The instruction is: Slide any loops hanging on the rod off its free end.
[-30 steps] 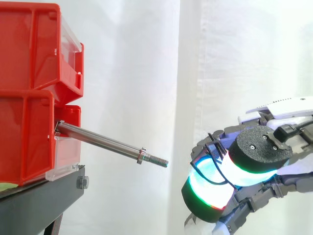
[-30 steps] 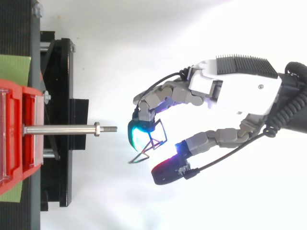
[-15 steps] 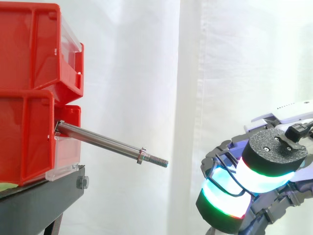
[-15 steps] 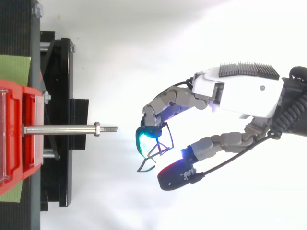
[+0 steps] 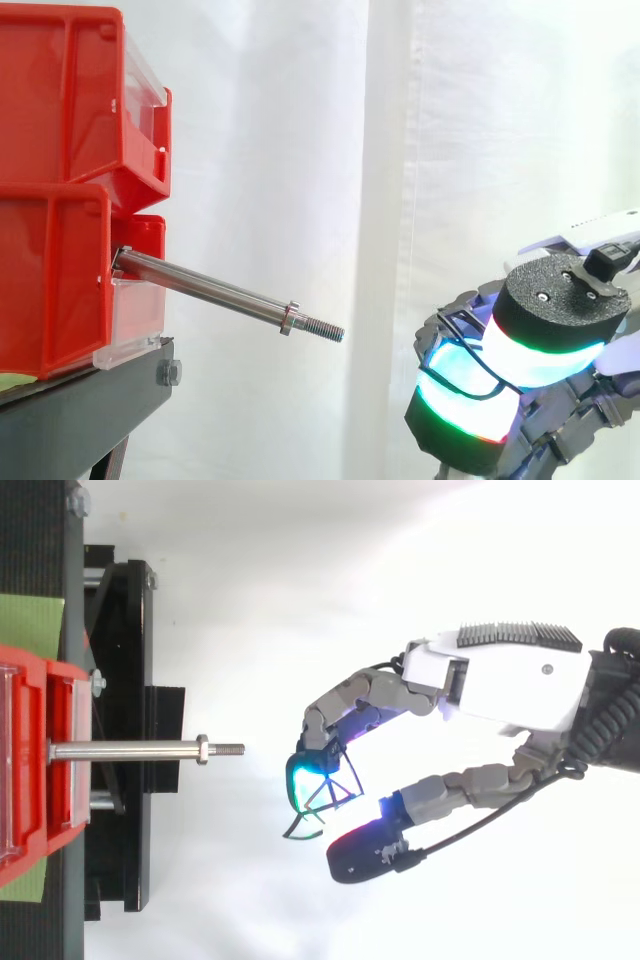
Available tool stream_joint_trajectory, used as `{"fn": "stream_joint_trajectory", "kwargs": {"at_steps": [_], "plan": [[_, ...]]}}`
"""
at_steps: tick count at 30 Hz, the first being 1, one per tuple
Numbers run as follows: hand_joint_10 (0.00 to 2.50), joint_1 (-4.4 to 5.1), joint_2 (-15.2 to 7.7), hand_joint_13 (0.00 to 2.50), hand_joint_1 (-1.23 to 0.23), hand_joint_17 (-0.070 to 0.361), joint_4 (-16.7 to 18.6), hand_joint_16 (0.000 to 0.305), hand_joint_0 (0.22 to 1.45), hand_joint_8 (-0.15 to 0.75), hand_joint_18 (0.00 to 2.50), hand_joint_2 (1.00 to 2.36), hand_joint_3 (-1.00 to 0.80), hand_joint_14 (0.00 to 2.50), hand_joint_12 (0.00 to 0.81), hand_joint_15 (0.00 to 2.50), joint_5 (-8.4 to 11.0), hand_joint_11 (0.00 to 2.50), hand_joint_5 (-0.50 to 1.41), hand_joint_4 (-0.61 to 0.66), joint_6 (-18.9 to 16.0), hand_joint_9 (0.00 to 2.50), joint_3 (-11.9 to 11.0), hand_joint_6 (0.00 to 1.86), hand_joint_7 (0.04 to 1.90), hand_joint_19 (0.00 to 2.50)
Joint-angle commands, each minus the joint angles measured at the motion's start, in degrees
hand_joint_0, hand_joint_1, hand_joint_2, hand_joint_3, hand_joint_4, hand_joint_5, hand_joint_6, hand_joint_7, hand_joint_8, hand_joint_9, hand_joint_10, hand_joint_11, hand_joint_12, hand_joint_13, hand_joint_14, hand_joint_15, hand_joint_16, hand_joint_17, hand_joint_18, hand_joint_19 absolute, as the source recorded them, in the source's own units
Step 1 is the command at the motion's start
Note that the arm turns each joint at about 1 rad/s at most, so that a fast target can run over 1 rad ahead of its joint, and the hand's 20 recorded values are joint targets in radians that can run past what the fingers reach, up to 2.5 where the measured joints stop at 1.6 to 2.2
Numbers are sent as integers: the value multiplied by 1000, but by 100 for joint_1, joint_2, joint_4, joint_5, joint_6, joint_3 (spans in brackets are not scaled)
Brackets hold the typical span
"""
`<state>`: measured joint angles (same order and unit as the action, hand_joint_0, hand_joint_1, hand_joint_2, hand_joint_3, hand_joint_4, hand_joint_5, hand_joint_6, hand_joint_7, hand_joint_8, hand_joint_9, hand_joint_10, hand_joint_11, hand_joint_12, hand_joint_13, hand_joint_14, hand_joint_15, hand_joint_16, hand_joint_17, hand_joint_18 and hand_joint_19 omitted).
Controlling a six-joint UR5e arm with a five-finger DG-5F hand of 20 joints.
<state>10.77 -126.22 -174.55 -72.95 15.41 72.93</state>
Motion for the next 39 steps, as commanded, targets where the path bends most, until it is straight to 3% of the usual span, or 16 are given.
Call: {"fn": "stream_joint_trajectory", "kwargs": {"at_steps": [1, 8, 18, 21, 24, 27, 31, 35, 39], "plan": [[19, 4, 1, 530, -808, 121, -8, 54, 682, 257, 526, 1015, -337, 11, 377, 266, 9, 500, -205, 56, -20, 696, -78, 926, 919, 386], [19, 4, -7, 557, -810, 119, -79, 53, 679, 255, 565, 1000, -500, 11, 371, 270, 9, 518, -191, 100, -29, 734, -139, 925, 930, 383], [19, 4, 1, 600, -517, 120, -219, 53, 586, 275, 573, 1002, -474, 12, 374, 308, 0, 503, -145, 113, -187, 852, -139, 893, 1012, 440], [21, 4, 1, 605, -499, 120, -281, 54, 583, 279, 573, 1004, -456, 12, 376, 309, -9, 504, -143, 116, -231, 855, -139, 883, 1024, 452], [19, 4, 1, 606, -534, 122, -272, 54, 593, 277, 571, 1009, -408, 13, 378, 316, 0, 498, -147, 113, -258, 848, -139, 876, 1030, 445], [22, 4, 1, 600, -682, 123, -263, 55, 601, 279, 572, 1013, -338, 13, 385, 312, 0, 515, -173, 137, -258, 807, -139, 888, 1008, 440], [20, 4, 1, 596, -792, 123, -263, 55, 632, 271, 574, 1010, -384, 13, 380, 316, 9, 537, -190, 144, -258, 773, -139, 901, 958, 433], [20, 4, 1, 601, -791, 123, -281, 54, 618, 263, 576, 1000, -500, 13, 377, 318, -9, 535, -187, 146, -267, 779, -139, 902, 940, 432], [20, 4, -7, 621, -638, 125, -281, 55, 560, 272, 588, 1000, -500, 13, 382, 320, -9, 544, -182, 145, -319, 812, -139, 898, 918, 434]]}}
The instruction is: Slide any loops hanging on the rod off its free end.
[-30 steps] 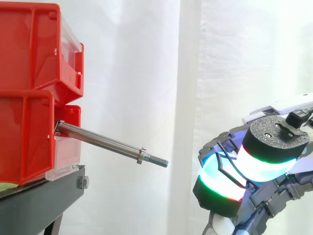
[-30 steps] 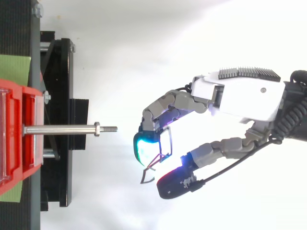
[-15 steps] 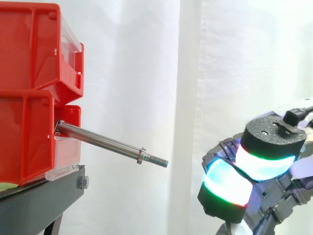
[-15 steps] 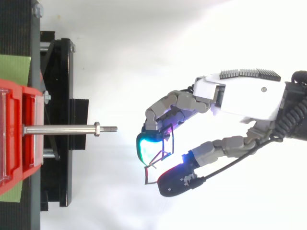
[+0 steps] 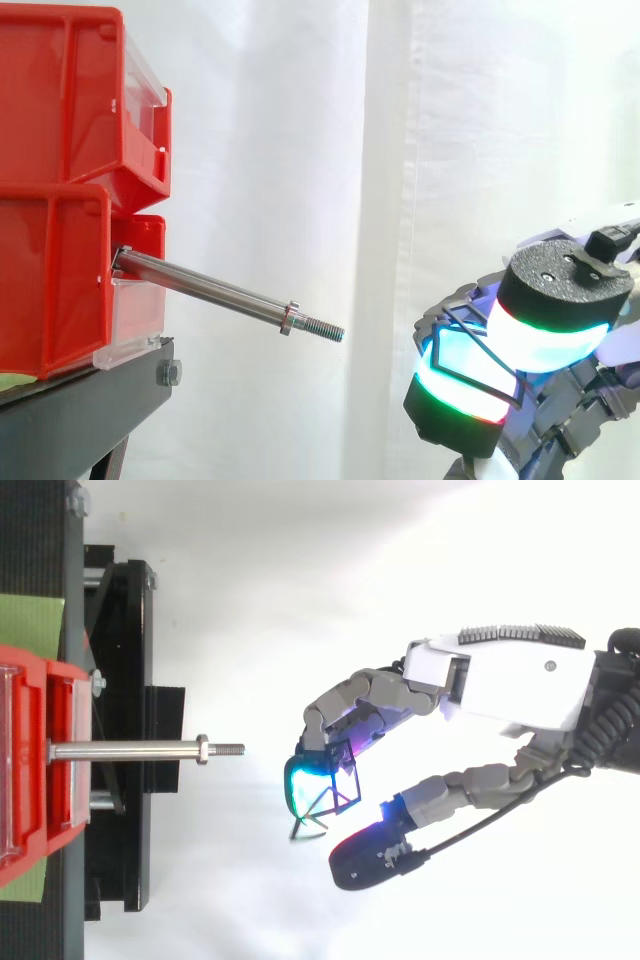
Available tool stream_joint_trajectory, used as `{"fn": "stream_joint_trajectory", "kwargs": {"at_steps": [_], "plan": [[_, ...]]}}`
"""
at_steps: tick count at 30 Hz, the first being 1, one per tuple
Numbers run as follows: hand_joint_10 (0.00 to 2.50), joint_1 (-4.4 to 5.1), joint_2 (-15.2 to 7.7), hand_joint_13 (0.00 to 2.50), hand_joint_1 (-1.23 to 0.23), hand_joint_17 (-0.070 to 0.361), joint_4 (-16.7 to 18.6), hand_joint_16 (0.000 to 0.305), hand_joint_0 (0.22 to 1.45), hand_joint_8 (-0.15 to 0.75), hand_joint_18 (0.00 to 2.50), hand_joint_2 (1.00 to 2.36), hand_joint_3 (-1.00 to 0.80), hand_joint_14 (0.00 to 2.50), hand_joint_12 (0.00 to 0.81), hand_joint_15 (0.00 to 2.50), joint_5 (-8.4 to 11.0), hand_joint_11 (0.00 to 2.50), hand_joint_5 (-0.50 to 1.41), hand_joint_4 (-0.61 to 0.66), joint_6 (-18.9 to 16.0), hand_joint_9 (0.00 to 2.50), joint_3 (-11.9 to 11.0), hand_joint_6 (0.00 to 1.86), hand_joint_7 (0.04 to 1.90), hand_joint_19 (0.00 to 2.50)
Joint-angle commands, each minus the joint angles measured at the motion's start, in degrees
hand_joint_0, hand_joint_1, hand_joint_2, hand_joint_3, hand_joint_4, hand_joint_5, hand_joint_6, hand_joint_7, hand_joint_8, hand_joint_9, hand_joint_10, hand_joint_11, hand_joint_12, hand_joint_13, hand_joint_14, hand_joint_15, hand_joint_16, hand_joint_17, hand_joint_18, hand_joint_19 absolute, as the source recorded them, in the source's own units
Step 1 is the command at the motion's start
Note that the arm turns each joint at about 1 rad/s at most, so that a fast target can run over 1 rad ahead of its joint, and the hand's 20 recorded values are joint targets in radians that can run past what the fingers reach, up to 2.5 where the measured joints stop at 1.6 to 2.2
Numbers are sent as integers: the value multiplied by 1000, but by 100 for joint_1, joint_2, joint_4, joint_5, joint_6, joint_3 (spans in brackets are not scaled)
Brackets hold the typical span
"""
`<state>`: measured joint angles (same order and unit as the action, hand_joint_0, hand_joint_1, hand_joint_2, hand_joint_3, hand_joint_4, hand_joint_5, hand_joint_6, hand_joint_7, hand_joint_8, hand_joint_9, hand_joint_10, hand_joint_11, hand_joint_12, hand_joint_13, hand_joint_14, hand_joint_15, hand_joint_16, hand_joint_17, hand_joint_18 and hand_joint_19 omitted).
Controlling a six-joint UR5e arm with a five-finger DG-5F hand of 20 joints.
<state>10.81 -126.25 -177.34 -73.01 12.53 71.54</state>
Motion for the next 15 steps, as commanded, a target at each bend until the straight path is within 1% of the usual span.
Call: {"fn": "stream_joint_trajectory", "kwargs": {"at_steps": [1, 2, 4, 5, 6, 10, 11, 12, 15], "plan": [[22, 0, -5, 628, -584, 125, -3, 55, 559, 272, 591, 1000, -500, 13, 382, 322, -3, 538, -181, 141, -31, 818, 0, 896, 915, 440], [20, 0, 4, 629, -574, 125, -20, 55, 559, 275, 594, 1000, -500, 13, 380, 330, -3, 539, -180, 139, -40, 838, 0, 895, 914, 447], [22, 0, -5, 657, -478, 124, -38, 55, 580, 271, 602, 1000, -500, 14, 377, 350, -3, 545, -174, 128, -40, 854, 0, 887, 939, 455], [20, 0, 4, 657, -477, 123, -55, 55, 594, 271, 599, 1000, -490, 14, 375, 348, -3, 552, -173, 123, -40, 857, 0, 887, 938, 456], [21, 0, -5, 667, -485, 123, -55, 55, 603, 273, 601, 1006, -441, 14, 375, 359, -3, 568, -172, 120, -40, 877, 0, 887, 951, 459], [21, 0, 4, 655, -604, 123, -64, 55, 601, 277, 603, 1017, -291, 14, 381, 351, -3, 566, -173, 133, -40, 838, 0, 886, 1030, 445], [23, 9, -5, 653, -620, 124, -64, 55, 596, 277, 603, 1019, -264, 14, 382, 350, -3, 563, -174, 134, -40, 830, 0, 889, 1034, 453], [23, 0, -5, 644, -676, 124, -64, 55, 595, 276, 600, 1021, -211, 16, 382, 353, -3, 563, -179, 137, -40, 816, 0, 901, 1021, 453], [21, 0, -5, 638, -709, 125, -73, 55, 602, 274, 595, 1022, -188, 14, 383, 354, -3, 575, -185, 118, -40, 801, 0, 914, 988, 453]]}}
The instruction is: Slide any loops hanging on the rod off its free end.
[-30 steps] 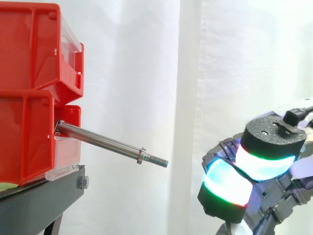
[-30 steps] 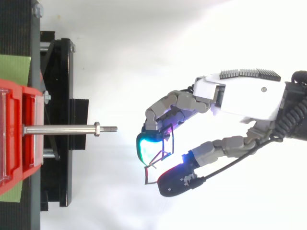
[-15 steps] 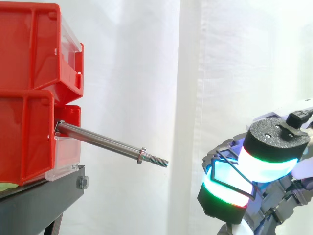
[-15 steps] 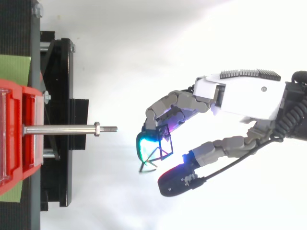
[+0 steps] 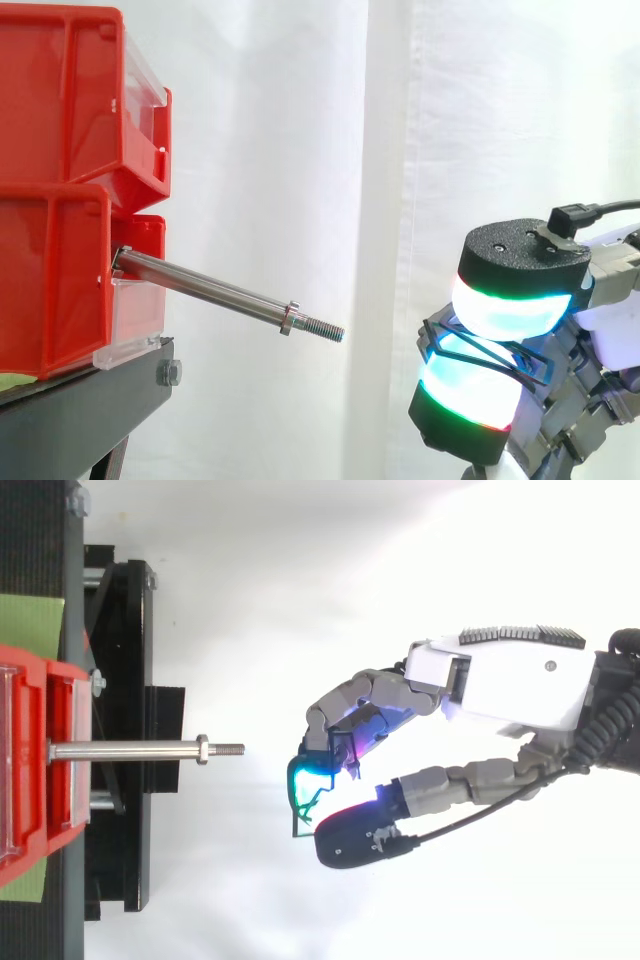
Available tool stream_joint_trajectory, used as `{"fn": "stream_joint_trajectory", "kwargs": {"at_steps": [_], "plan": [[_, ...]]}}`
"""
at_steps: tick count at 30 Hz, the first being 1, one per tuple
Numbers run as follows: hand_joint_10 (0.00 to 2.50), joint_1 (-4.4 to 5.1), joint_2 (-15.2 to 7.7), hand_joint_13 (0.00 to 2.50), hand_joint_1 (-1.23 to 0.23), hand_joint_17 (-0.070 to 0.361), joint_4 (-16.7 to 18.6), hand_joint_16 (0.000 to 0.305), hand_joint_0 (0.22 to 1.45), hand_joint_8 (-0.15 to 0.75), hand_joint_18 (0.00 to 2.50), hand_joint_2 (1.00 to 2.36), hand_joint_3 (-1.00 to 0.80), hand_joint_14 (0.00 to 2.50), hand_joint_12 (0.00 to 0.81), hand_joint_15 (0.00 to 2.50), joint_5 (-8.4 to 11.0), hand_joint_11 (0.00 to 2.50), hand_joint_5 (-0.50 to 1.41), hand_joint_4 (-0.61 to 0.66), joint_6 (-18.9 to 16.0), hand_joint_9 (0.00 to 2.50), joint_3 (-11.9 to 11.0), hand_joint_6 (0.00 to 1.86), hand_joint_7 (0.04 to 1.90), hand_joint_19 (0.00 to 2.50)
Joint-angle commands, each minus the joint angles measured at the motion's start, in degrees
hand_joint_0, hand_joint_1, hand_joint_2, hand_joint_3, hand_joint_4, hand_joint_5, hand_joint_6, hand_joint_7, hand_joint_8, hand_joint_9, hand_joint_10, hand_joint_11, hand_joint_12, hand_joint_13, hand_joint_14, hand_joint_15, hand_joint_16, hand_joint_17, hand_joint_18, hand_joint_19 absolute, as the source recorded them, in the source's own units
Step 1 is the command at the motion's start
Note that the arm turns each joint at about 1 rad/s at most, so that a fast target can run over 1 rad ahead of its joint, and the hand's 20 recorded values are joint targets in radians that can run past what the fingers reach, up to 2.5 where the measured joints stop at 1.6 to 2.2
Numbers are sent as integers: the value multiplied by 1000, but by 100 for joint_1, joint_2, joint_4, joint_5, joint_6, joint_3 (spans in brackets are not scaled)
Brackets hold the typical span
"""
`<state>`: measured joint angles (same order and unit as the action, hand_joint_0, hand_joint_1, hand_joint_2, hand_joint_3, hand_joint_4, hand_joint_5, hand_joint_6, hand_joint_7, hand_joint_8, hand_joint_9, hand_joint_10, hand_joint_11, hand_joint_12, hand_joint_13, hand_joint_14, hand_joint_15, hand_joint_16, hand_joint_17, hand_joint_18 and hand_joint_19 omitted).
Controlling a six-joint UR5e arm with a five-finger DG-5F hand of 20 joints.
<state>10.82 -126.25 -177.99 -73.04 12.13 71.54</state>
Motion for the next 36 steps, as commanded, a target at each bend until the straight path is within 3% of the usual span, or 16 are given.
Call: {"fn": "stream_joint_trajectory", "kwargs": {"at_steps": [1, 10, 16, 25, 32, 36], "plan": [[21, -1, 4, 637, -719, 125, -43, 56, 606, 272, 595, 1021, -201, 14, 384, 357, -9, 567, -186, 123, 0, 791, 0, 917, 969, 445], [25, -1, -5, 640, -811, 121, -289, 54, 697, 253, 611, 1000, -495, 14, 373, 347, -18, 675, -194, 64, -141, 820, 0, 921, 956, 420], [26, -1, 4, 645, -796, 118, -351, 53, 683, 252, 618, 1000, -500, 16, 369, 355, -18, 734, -189, 90, -202, 852, 0, 937, 923, 411], [24, -1, 4, 683, -540, 120, -333, 53, 570, 267, 627, 1000, -500, 15, 373, 379, -26, 713, -157, 135, -273, 931, -9, 916, 999, 469], [26, -1, 4, 712, -410, 121, -333, 54, 580, 272, 630, 1000, -500, 16, 376, 412, 0, 708, -156, 130, -273, 957, -26, 908, 1012, 508], [26, -1, 4, 729, -396, 121, -333, 54, 598, 272, 630, 1012, -366, 17, 370, 434, 0, 710, -155, 117, -273, 963, -26, 909, 1007, 526]]}}
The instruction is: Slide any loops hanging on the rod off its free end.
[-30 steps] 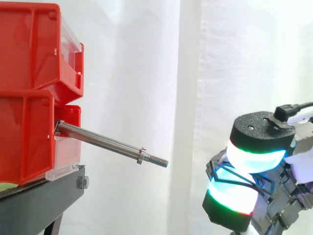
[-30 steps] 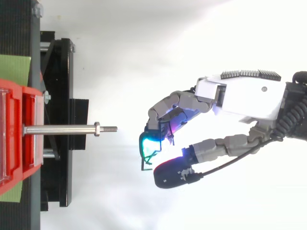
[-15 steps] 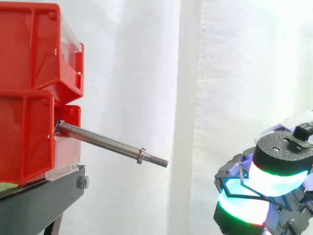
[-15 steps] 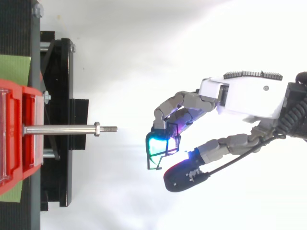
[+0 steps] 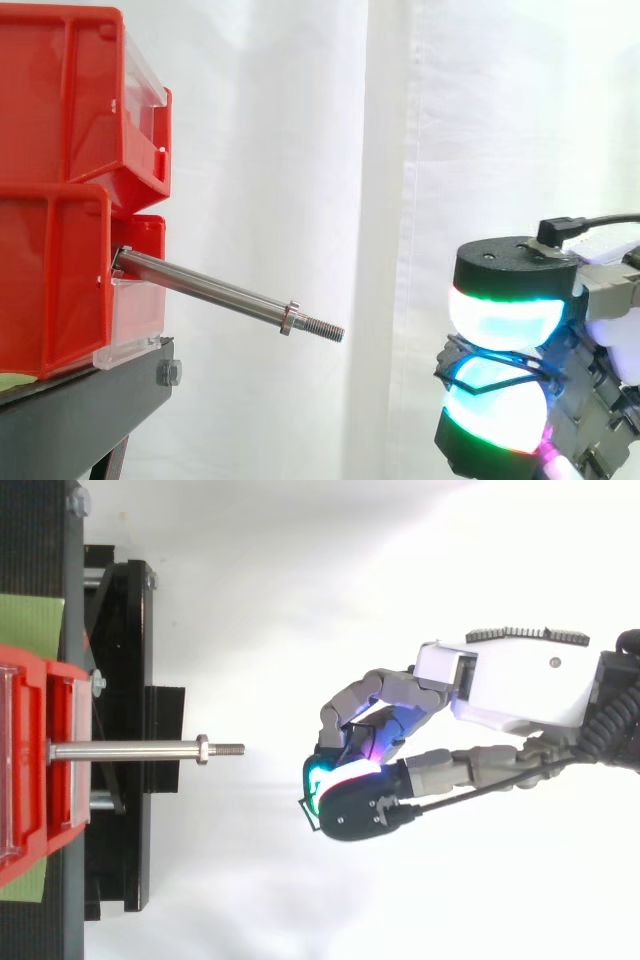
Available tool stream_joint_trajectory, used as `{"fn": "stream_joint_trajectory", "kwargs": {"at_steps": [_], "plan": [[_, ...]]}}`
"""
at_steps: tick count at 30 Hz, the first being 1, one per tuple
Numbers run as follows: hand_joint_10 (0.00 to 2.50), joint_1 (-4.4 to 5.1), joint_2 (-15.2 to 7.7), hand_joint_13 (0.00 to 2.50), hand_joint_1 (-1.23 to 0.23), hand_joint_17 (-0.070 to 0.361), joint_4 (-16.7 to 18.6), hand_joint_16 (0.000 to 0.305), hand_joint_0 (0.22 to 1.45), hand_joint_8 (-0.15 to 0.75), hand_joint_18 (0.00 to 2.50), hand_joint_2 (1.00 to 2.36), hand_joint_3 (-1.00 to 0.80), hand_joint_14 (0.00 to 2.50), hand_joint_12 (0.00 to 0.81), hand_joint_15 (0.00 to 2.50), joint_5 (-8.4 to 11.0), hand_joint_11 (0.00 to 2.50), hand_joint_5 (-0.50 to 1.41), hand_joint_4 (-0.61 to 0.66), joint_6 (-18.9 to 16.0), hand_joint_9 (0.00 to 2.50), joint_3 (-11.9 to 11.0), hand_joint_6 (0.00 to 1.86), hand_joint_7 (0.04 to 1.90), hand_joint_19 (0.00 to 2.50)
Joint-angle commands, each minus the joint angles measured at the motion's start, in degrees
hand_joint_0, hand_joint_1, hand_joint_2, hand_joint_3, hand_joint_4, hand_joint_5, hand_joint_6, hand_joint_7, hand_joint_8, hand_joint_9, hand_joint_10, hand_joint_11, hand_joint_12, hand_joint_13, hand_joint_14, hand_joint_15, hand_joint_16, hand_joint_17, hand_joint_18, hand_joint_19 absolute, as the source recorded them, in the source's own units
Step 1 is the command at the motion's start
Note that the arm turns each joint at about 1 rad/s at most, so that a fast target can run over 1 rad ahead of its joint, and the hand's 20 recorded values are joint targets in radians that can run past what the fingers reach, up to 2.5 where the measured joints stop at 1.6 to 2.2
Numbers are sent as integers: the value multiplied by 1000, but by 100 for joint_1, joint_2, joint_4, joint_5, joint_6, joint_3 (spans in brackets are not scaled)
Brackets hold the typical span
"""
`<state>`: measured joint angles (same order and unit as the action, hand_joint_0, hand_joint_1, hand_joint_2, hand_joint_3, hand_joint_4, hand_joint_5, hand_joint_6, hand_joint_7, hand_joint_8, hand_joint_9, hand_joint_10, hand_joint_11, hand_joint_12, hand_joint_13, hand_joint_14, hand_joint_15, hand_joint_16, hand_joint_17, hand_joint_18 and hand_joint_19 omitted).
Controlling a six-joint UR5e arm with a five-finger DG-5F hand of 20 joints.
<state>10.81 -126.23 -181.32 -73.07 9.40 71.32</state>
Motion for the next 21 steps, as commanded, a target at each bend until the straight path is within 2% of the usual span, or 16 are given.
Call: {"fn": "stream_joint_trajectory", "kwargs": {"at_steps": [1, 8, 10, 11, 14, 16, 21], "plan": [[25, 0, 2, 727, -397, 121, 0, 54, 594, 274, 625, 1015, -327, 19, 372, 444, 3, 719, -157, 123, 1, 960, -4, 908, 1010, 524], [25, 0, 2, 711, -538, 125, 0, 56, 574, 281, 619, 1022, -168, 17, 384, 434, 3, 736, -171, 144, 1, 922, -4, 910, 999, 514], [27, 0, 2, 698, -659, 126, 0, 56, 575, 277, 622, 1023, -147, 17, 382, 433, 3, 736, -181, 159, 1, 897, -4, 916, 995, 513], [28, 0, 2, 697, -672, 126, 9, 56, 578, 279, 622, 1023, -148, 19, 381, 433, 3, 745, -182, 152, 1, 896, -4, 917, 993, 505], [29, 0, 2, 697, -714, 125, 26, 56, 595, 278, 622, 1021, -198, 17, 377, 439, 3, 749, -186, 143, 1, 891, -13, 922, 959, 507], [27, 0, -6, 705, -755, 123, 44, 54, 625, 266, 632, 1014, -320, 18, 372, 432, 3, 744, -190, 131, 1, 881, -30, 926, 942, 490], [29, 0, -6, 714, -772, 119, 53, 53, 663, 255, 646, 1003, -461, 18, 365, 437, 3, 757, -192, 110, 1, 876, -57, 928, 897, 480]]}}
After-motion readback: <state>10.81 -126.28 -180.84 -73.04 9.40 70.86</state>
